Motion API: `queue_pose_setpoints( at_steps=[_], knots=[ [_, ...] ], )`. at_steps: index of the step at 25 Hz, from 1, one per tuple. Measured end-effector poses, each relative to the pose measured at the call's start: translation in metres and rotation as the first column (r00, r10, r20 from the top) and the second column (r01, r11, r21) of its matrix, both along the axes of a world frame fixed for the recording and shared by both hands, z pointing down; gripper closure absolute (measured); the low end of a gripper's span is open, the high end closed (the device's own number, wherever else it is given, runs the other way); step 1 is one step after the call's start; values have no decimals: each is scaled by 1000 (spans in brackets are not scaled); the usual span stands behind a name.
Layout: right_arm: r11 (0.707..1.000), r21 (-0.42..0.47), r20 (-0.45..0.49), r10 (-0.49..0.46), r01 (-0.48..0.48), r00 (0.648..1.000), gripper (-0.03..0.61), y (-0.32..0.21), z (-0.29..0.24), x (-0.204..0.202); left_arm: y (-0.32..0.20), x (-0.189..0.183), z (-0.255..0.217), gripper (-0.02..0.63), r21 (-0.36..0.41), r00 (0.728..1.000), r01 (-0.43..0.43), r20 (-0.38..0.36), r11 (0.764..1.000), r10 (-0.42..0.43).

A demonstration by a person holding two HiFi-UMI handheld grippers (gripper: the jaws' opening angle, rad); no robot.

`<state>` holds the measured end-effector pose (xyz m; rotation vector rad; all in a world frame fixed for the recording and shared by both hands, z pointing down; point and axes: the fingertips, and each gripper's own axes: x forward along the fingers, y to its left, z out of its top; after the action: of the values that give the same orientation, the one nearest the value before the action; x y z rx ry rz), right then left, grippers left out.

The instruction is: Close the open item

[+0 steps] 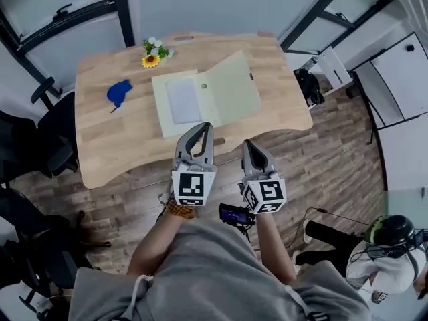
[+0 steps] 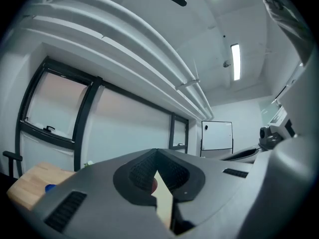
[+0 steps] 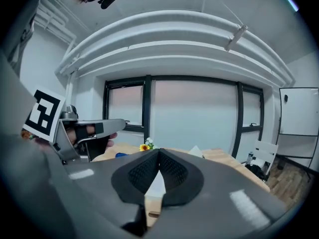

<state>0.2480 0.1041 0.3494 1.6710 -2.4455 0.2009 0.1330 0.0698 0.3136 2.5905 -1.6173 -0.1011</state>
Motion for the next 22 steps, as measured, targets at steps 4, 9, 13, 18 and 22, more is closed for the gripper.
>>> queue_pose_setpoints(
  at_steps=[4, 9, 13, 18, 22],
  knots=[
    [999, 20, -18, 47, -47, 999, 566, -35, -7, 11, -43, -9, 8, 606, -15, 1000, -8, -6, 1000, 8],
    [991, 5, -22, 135, -135, 991, 568, -70, -2, 44, -75, -19, 29, 606, -75, 1000, 5, 9, 997, -5],
    [987, -1, -32, 159, -159, 987, 566, -108, 12, 72, -103, -23, 46, 606, -97, 998, 31, 55, 995, -26],
    [982, -42, -60, 181, -183, 982, 566, -163, 40, 125, -148, -39, 68, 606, -135, 987, 116, 130, 984, -99],
    [982, -83, -44, 165, -168, 985, 566, -213, 60, 156, -179, -45, 64, 606, -97, 971, 159, 197, 982, -138]
  ],
)
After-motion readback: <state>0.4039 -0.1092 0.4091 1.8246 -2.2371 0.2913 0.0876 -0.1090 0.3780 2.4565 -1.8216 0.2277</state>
